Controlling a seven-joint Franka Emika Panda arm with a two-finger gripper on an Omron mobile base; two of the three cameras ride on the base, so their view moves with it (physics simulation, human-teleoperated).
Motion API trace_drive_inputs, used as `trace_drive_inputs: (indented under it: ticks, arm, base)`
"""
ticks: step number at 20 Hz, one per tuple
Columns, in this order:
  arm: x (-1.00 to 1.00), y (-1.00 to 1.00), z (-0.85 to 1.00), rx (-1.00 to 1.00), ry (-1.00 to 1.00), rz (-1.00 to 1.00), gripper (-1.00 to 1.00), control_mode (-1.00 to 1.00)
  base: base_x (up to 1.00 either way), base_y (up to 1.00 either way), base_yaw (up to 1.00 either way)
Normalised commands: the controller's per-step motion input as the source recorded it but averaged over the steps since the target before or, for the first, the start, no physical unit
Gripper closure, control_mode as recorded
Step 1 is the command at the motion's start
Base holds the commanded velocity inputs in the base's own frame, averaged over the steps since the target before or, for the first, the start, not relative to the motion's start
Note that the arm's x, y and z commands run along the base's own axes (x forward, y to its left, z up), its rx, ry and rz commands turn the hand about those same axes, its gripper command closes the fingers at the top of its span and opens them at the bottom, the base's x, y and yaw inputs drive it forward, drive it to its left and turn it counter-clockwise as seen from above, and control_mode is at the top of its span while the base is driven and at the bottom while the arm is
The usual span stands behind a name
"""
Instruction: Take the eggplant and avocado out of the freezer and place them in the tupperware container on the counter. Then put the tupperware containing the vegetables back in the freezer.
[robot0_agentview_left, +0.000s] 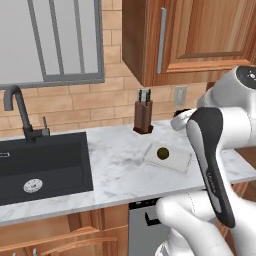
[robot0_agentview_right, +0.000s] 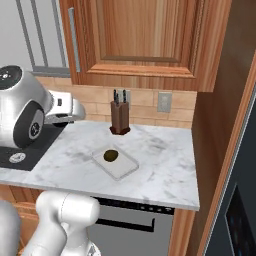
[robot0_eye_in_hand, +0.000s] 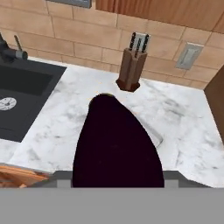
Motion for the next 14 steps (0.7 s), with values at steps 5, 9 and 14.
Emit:
trace_drive_inputs:
  ticks: [5,9,14]
  arm:
    - [0.37,-0.01,-0.63,0.0,0.25,0.0,1.0,-1.0]
    - [0.45,-0.14,-0.72,0.0,0.16,0.0,1.0,-1.0]
    - [0.67,-0.28,-0.6,0.01,0.14,0.0,1.0,-1.0]
  base:
    - [0.0,0.0,0.0]
    - [0.0,0.0,0.0]
    - [0.0,0.0,0.0]
